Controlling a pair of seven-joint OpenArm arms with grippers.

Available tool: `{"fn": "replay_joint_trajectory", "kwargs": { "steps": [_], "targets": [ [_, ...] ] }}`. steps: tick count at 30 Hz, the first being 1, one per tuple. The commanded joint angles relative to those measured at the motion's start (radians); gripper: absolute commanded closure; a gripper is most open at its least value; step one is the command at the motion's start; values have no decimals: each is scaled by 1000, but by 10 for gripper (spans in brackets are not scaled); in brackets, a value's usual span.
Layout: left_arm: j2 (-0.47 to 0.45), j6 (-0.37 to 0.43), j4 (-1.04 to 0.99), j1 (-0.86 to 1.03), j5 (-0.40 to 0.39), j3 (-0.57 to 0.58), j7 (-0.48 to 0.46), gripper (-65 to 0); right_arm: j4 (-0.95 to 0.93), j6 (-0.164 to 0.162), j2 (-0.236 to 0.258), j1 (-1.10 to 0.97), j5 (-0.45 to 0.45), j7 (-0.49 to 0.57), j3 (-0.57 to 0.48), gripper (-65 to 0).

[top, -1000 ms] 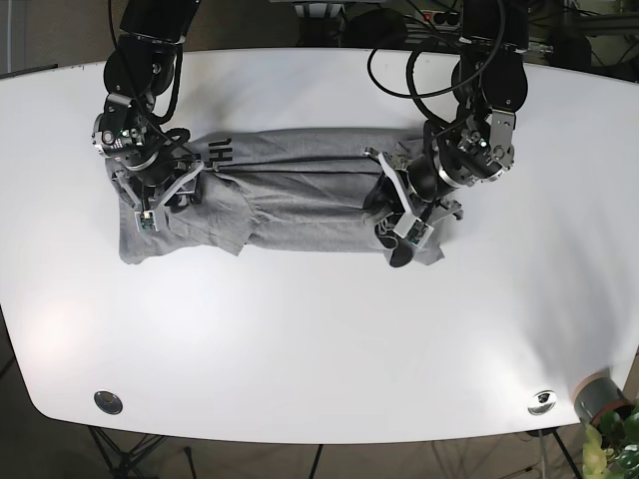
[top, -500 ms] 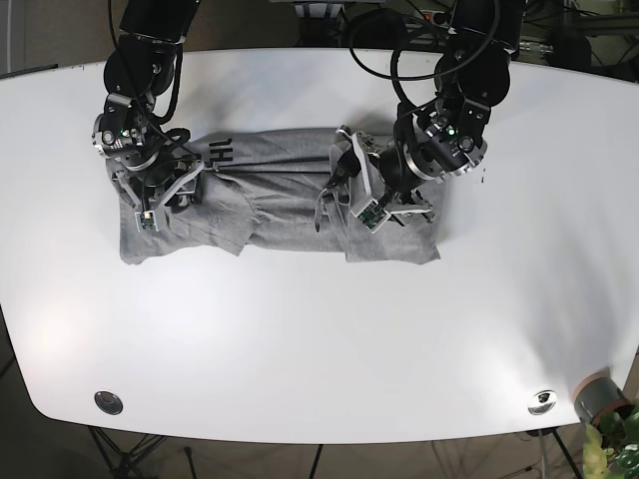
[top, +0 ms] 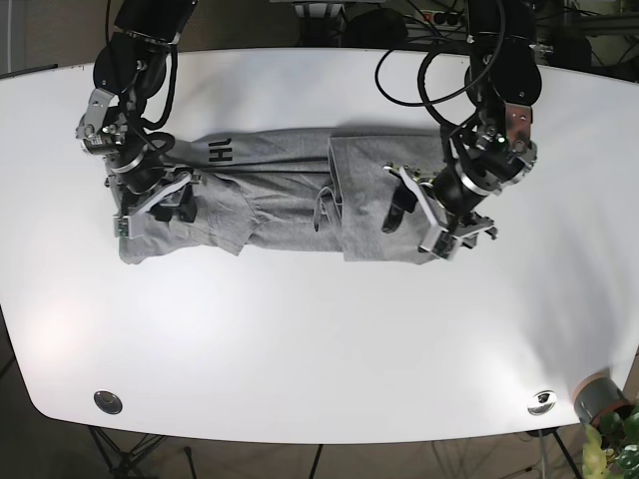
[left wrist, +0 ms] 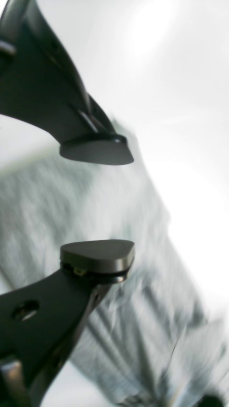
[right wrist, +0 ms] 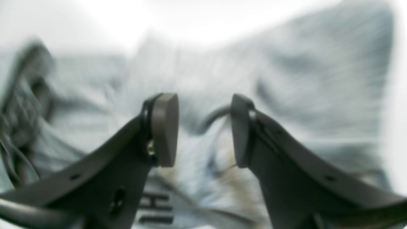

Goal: Fold the T-shirt properly

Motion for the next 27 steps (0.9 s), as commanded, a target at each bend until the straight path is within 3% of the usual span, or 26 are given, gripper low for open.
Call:
{"fn": "replay_joint_trajectory", "kwargs": {
  "steps": [1, 4, 6, 9, 12, 16, 19, 24, 27],
  "targets": [
    [0, 0, 10, -2, -45, -59, -21, -346, 33, 1, 11, 28, 44, -34, 49, -277],
    [-2, 0, -53, -8, -101, -122, -21, -346, 33, 1, 13, 65, 90, -94, 129, -360],
    [-6, 0, -112, -8, -152, -165, -21, -344, 35, 1, 20, 85, 113, -131, 205, -449],
    [-6, 0, -173, -9, -210, -218, -21, -343, 21, 9, 60, 122, 132, -171, 293, -510],
    [-8, -2, -213, -14, -244, -237, -21, -307, -28, 12, 99, 149, 135, -192, 333, -509],
    [-14, -2, -251, -26, -262, -237, -21, -178, -137, 12, 166, 199, 144, -215, 374, -509],
    [-14, -3, -274, -29, -262, -235, -21, -94, -267, 13, 215, 223, 204, -223, 403, -514],
    [-10, -109, -282, -45, -255, -235, -20, -71, -504, 42, 301, 228, 376, -222, 403, -515],
    [-13, -145, -307, -49, -253, -235, -20, -71, -599, 58, 318, 228, 445, -222, 403, -515]
  ]
}}
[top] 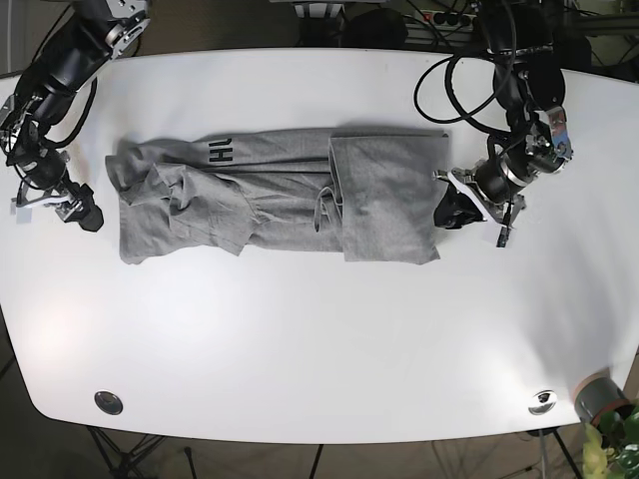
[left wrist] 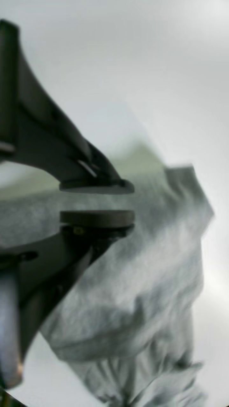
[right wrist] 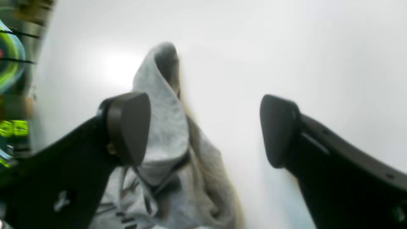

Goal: Fold the T-shirt properly

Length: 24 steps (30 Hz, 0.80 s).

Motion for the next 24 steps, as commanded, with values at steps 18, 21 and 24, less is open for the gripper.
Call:
{"fn": "replay_joint_trajectory", "kwargs": {
  "steps": [18, 21, 24],
  "targets": [
    [-61, -13, -176, -37, -19, 103, -25, -71, 104, 12, -85, -52, 56, 13, -149, -510],
    [-61, -13, -196, -37, -19, 103, -25, -69, 125, 12, -113, -53, 28, 13, -186, -509],
    [-61, -12, -197, -37, -19, 103, -25, -69, 138, 12, -139, -55, -19, 13, -196, -509]
  ]
}}
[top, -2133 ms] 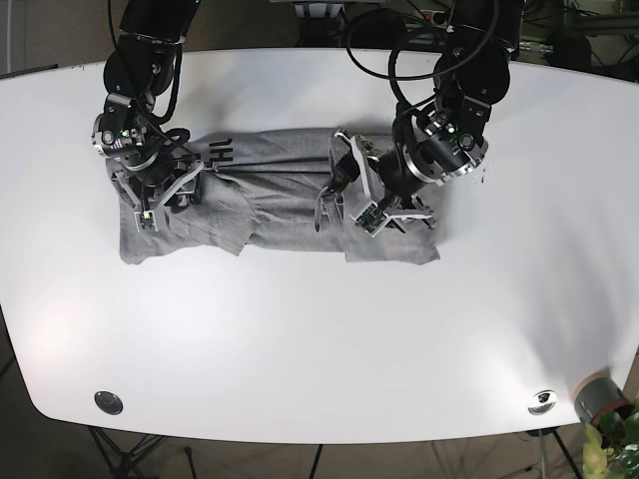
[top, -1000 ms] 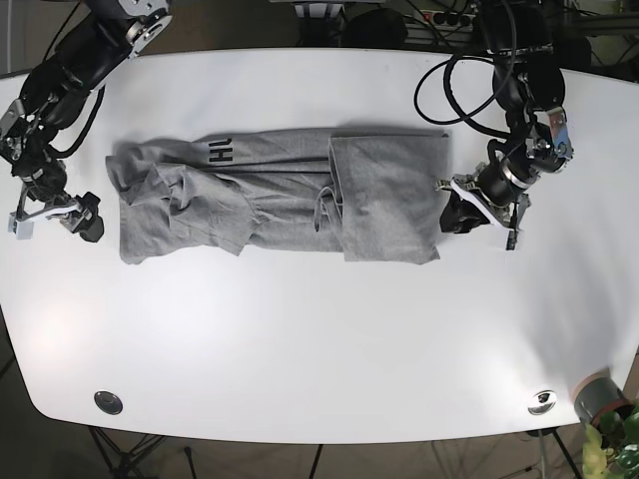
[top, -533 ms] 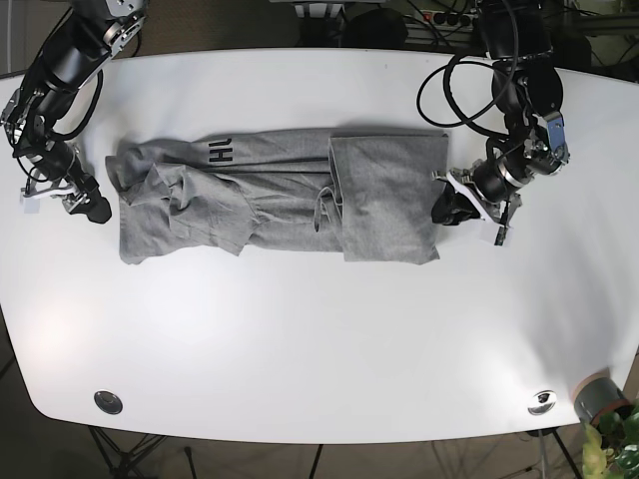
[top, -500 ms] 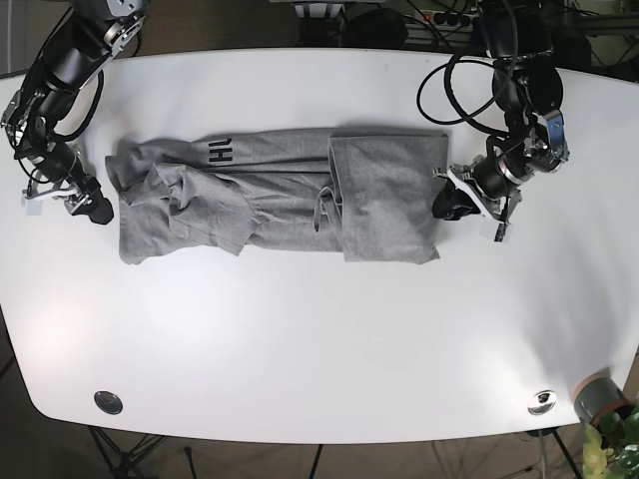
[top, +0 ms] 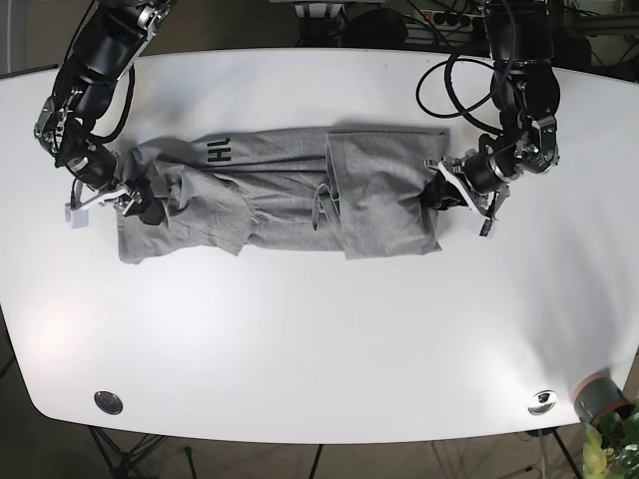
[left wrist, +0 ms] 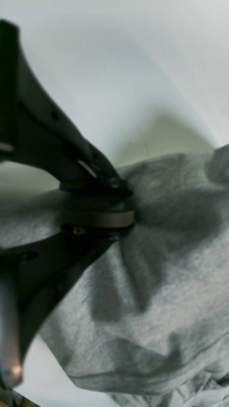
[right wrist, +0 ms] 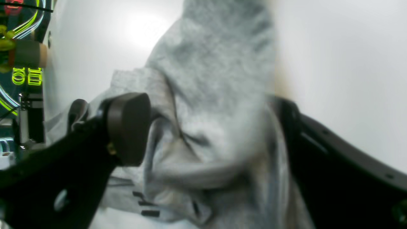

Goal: Fold the T-shirt properly

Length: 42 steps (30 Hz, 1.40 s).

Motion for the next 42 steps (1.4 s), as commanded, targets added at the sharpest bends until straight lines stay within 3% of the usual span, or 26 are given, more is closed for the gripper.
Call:
{"fn": "replay_joint_trajectory", "kwargs": {
  "steps": [1, 4, 6, 8, 12, 14, 17, 29, 36, 42],
  "targets": [
    [-9, -7, 10, -11, -4, -2, 1, -69, 19, 0, -8, 11, -32, -10, -1, -509],
    [-9, -5, 10, -11, -4, -2, 1, -69, 19, 0, -24, 11, -72, -10, -2, -499],
    [-9, -5, 10, -11, 8, -2, 1, -69, 19, 0, -32, 11, -87, -10, -4, -447],
    [-4, -5, 10, -11, 40, -2, 1, -69, 19, 0, -32, 11, -93, -10, -5, -361],
    [2, -5, 10, -13, 118, -2, 1, -69, 20, 0, -32, 11, -90, -10, -8, -113],
    [14, -5, 10, -25, 140, -2, 1, -69, 34, 0, -31, 12, -90, -10, -8, -22],
    [31, -5, 10, -37, 172, -2, 1, -69, 108, 0, -31, 6, -93, -10, -8, -48],
    [78, -5, 10, -39, 252, -1, 3, -72, 451, 0, -47, -80, -89, -16, -11, -49],
    [112, -5, 10, -57, 310, 2, 3, -74, 652, 0, -74, -151, -95, -15, -128, -49],
    [121, -5, 9, -60, 339, 51, 3, -74, 755, 0, -163, -181, -95, -13, -226, -49]
  ]
}}
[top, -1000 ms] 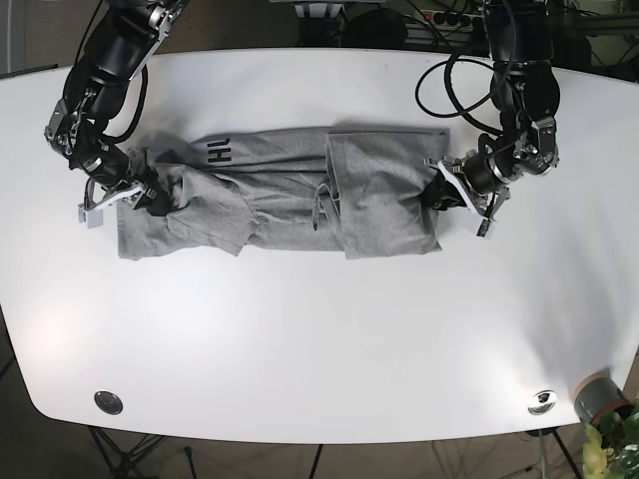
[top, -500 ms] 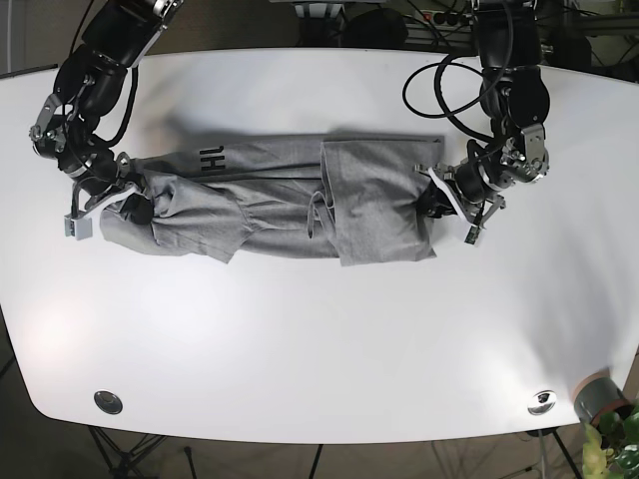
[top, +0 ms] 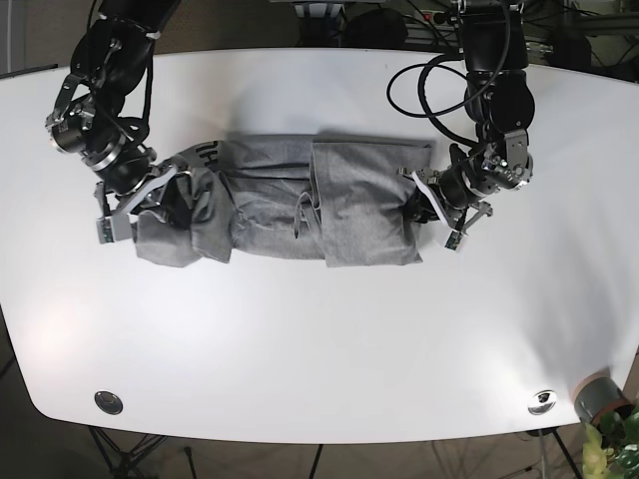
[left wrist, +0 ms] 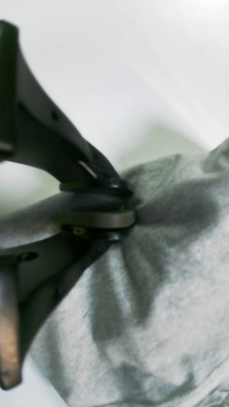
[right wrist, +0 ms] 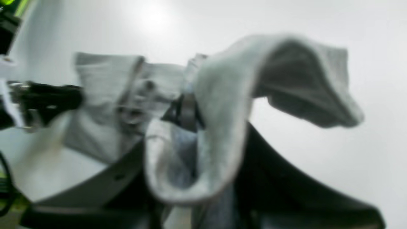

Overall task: Fold the T-shirt properly
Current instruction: 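Fold the strip ends toward each other with both grippers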

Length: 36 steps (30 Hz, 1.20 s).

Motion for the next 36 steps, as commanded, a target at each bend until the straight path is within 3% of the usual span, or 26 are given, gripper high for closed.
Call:
{"fn": "replay_joint_trajectory", "kwargs": {
  "steps": [1, 9, 17, 24, 32, 36],
  "targets": [
    [1, -1, 1, 0, 28, 21, 41, -74, 33, 4, -34, 6, 21, 22, -28, -49],
    [-2, -1, 3, 1, 29, 40, 41, -74, 35, 4, -149, 13, 21, 25, -155, -49],
    [-2, -1, 1, 7, 31, 40, 41, -74, -30, 7, -186, 72, -11, 51, -262, -49],
    [-4, -1, 1, 9, 31, 40, 43, -72, -88, 5, -205, 116, -123, 129, -400, -49],
    [-5, -1, 1, 9, 31, 40, 43, -71, -143, 2, -205, 162, -350, 157, -575, -62],
    [-5, -1, 1, 9, 31, 40, 43, -71, -163, -28, -205, 168, -427, 161, -635, -182]
  ]
}}
